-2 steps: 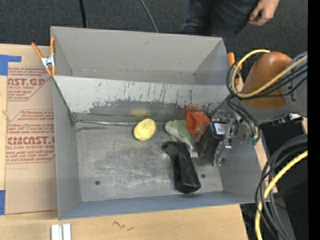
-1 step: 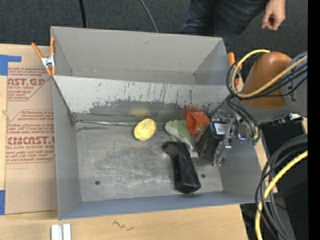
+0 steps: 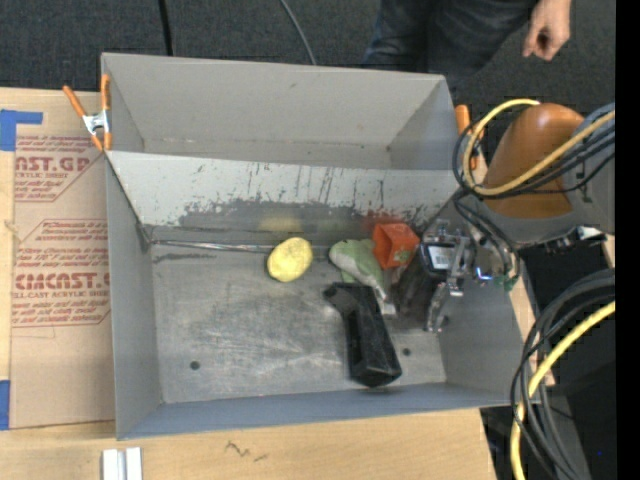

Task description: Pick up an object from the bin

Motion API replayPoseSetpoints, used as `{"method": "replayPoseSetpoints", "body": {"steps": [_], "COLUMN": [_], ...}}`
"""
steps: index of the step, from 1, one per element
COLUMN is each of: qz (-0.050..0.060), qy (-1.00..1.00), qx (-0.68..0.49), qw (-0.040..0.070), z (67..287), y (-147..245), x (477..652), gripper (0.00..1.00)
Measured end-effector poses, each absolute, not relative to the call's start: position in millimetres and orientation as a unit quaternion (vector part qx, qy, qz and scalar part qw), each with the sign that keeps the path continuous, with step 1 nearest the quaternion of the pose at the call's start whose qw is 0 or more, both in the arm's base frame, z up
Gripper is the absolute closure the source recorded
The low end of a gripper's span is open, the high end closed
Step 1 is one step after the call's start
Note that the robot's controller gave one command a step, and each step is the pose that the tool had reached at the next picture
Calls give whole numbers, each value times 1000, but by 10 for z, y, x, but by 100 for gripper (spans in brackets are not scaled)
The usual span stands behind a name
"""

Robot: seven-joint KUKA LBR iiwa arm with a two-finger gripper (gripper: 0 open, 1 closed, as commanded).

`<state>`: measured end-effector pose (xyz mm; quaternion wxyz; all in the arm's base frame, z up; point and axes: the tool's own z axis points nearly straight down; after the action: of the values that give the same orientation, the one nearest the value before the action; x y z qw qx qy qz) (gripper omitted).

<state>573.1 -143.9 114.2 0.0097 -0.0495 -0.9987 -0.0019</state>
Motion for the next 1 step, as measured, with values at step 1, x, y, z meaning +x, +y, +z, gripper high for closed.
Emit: {"method": "replayPoseSetpoints", "body": {"steps": [1], "qz": [-2], "qy": [-999], "qx": [-50], "qw": [10], "z": [1142], "y": [-1439], "x": [5731], "gripper": [100]}}
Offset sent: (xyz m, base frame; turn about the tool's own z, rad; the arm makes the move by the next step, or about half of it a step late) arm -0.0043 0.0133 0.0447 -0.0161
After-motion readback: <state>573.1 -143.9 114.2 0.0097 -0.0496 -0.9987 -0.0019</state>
